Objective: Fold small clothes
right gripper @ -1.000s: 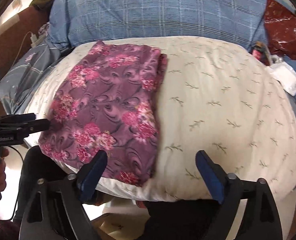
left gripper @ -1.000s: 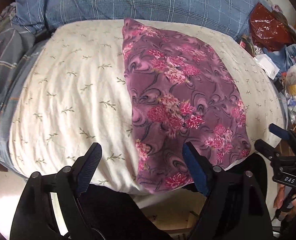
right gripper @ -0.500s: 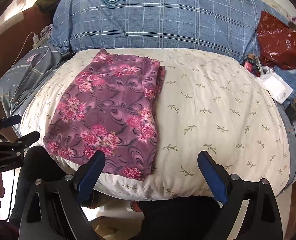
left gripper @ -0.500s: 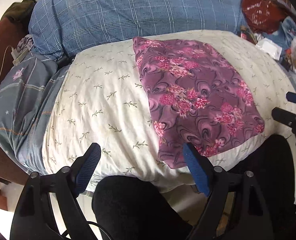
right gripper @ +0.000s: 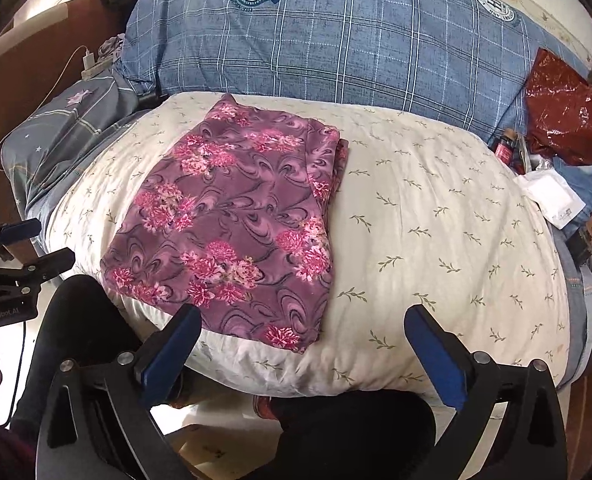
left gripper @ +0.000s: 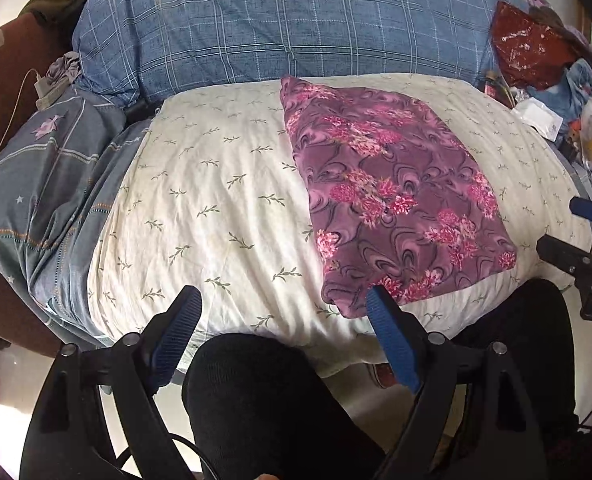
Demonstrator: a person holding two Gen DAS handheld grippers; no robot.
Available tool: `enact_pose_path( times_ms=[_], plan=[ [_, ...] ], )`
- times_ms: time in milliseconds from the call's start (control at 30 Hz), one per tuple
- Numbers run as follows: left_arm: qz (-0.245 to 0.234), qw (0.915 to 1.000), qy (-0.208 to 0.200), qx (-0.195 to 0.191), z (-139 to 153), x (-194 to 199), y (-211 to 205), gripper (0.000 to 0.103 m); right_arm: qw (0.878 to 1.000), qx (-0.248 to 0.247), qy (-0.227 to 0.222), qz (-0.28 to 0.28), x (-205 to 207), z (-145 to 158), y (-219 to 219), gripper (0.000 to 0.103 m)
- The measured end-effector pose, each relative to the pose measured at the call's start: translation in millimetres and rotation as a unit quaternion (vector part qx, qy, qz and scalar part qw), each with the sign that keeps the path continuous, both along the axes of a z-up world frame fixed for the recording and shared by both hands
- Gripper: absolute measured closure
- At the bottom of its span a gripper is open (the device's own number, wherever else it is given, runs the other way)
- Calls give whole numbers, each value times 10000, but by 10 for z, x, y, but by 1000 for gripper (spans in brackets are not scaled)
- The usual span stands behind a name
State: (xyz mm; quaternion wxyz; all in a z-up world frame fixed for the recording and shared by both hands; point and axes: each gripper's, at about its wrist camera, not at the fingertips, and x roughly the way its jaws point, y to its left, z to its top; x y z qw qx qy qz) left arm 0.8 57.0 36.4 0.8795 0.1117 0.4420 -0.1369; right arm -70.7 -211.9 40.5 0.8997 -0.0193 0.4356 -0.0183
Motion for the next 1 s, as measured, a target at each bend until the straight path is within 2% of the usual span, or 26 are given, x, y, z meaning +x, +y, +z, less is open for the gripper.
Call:
enact_pose_path(
  times_ms=[133, 300, 433, 633, 1000],
  plan=[
    [-180, 9997, 45, 134, -33, -84, -91, 18, 10000, -89, -42, 1, -41, 18, -6, 0],
    [-454, 9982, 399, 38, -139, -185, -192, 18, 10000, 0, -47, -36, -57, 20, -35, 0],
    [-552, 9971, 515, 52, -175, -233, -230, 18, 10000, 50, -59, -30, -62, 27, -49, 0],
    [-643, 9951, 736, -140, -161, -219, -223, 18, 9999, 28, -93, -23, -92, 40, -34, 0],
    [-735, 9955, 574, -161, -83, -226, -304, 18, 9998, 79, -109, -174, -114, 91, -116, 0]
  ],
)
